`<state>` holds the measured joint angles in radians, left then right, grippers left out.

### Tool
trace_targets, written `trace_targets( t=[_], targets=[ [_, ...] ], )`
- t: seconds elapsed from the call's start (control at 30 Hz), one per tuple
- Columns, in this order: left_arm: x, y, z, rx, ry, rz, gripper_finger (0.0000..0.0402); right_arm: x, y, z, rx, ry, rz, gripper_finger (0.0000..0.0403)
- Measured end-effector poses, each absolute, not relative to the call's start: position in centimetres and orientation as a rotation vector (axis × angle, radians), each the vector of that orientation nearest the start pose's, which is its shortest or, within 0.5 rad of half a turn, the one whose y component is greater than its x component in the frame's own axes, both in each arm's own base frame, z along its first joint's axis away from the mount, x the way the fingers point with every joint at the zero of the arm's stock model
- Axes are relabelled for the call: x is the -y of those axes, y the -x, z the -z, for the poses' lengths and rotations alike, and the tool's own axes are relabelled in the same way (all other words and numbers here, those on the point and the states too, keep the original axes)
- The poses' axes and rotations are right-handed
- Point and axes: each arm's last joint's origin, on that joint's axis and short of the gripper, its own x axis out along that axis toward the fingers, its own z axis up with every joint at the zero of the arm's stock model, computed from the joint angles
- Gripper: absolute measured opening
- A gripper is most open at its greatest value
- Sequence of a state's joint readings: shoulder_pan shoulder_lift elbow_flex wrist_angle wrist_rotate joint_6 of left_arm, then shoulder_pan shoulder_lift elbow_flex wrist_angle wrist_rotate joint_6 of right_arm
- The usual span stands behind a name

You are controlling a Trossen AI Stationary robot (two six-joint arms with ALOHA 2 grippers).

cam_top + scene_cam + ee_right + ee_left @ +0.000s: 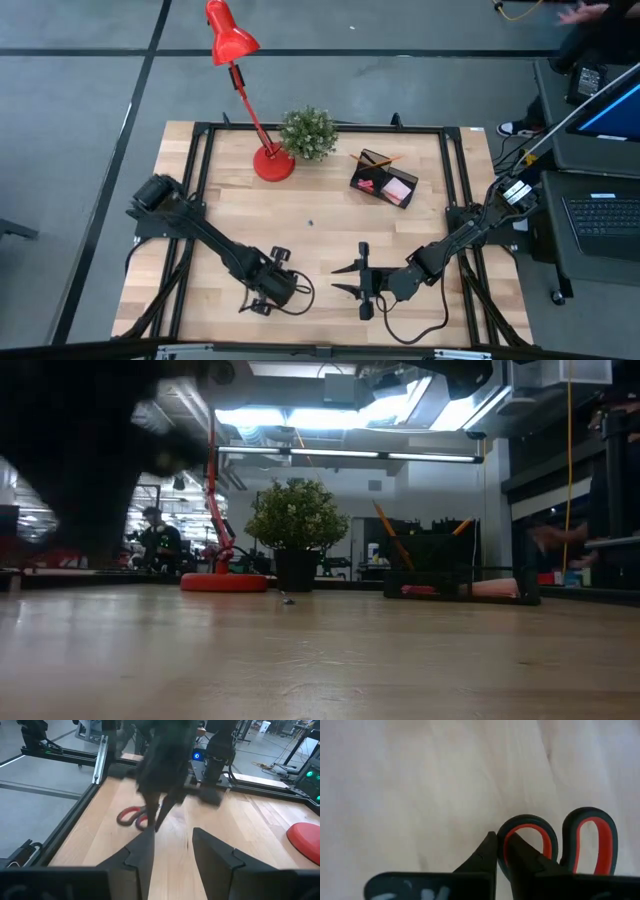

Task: Pick and place office supplies into organizer
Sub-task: Put the black scissors into the black desk organizer

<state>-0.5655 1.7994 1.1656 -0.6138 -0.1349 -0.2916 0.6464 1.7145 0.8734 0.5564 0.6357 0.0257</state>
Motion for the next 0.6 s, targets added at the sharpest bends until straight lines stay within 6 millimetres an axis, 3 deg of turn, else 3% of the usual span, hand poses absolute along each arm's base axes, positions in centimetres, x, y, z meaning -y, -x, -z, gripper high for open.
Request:
trace_targets(
  t=[0.4,0.6],
  targets=[
    [16.2,-25.7,-27.9,-0.743,-0.246,0.001,0.0013,-20.0,-29.2,-19.7,-0.223,0.143,-0.012,0.0136],
    [15.7,-24.8,-30.8,-0.569,-0.268,-0.069,0.0013,-20.8,-28.7,-20.2,-0.177,0.174,-0.026,0.0136]
  ],
)
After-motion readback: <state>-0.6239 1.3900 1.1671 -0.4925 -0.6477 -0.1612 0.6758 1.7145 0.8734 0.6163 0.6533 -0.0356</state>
